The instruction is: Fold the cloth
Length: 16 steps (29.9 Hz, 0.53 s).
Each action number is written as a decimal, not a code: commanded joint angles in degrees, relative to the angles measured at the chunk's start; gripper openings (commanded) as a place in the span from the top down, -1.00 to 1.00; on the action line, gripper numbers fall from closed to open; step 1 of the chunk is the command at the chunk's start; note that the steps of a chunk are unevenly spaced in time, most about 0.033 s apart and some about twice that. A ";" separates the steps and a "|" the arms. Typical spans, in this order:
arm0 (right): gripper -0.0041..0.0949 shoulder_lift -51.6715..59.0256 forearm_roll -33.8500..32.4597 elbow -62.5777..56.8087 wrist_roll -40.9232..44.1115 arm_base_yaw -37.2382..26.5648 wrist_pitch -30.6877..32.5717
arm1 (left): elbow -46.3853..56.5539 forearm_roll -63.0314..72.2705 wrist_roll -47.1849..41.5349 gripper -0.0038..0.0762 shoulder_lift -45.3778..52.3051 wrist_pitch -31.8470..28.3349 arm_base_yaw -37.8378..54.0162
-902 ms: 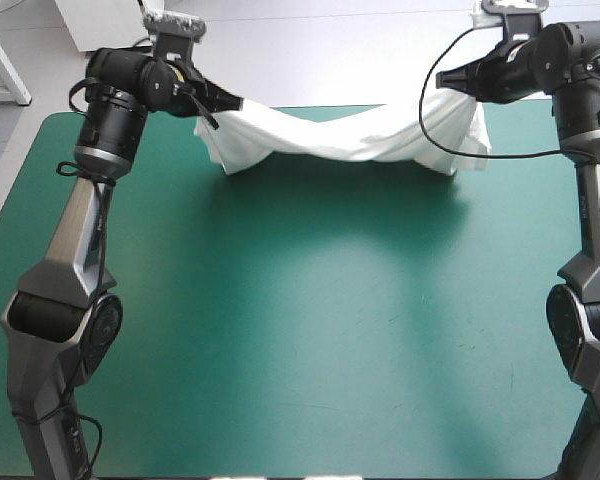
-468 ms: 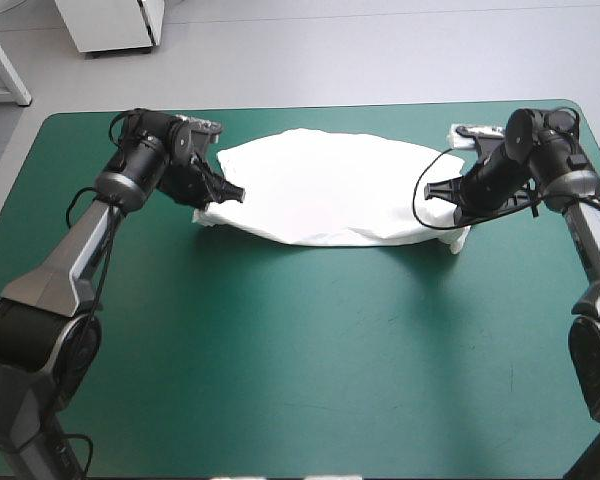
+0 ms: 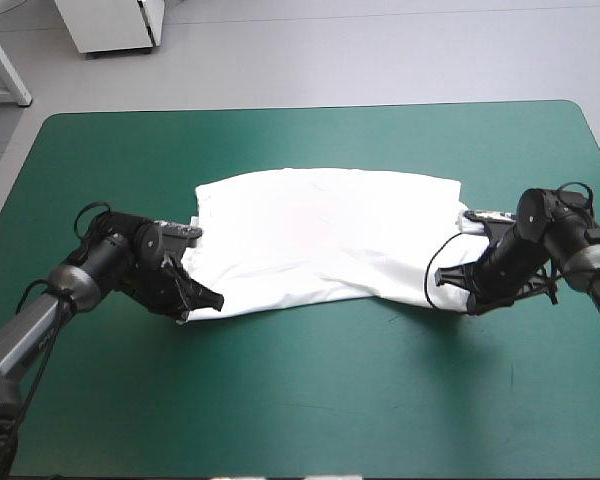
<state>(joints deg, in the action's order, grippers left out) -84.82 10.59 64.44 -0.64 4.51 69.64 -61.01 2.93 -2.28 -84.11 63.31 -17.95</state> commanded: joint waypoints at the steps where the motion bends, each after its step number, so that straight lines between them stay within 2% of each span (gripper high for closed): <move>1: 0.95 6.23 0.36 -4.64 -0.84 0.08 1.59 | 4.96 1.80 0.00 0.96 6.18 -0.53 -0.21; 7: 0.95 13.68 0.36 -12.57 -0.19 0.08 1.91 | 13.17 4.10 0.03 0.96 14.12 -0.83 -0.21; 13: 0.94 15.78 0.36 -15.14 0.25 0.08 1.91 | 15.41 3.59 0.03 0.95 16.05 -1.89 -0.21; 16: 0.77 15.78 0.82 -15.14 0.25 0.08 1.91 | 15.15 3.59 0.03 0.77 16.05 -2.54 -0.21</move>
<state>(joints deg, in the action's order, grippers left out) -70.43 10.59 48.07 0.00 4.51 69.63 -44.39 5.84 -2.28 -69.40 61.69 -17.95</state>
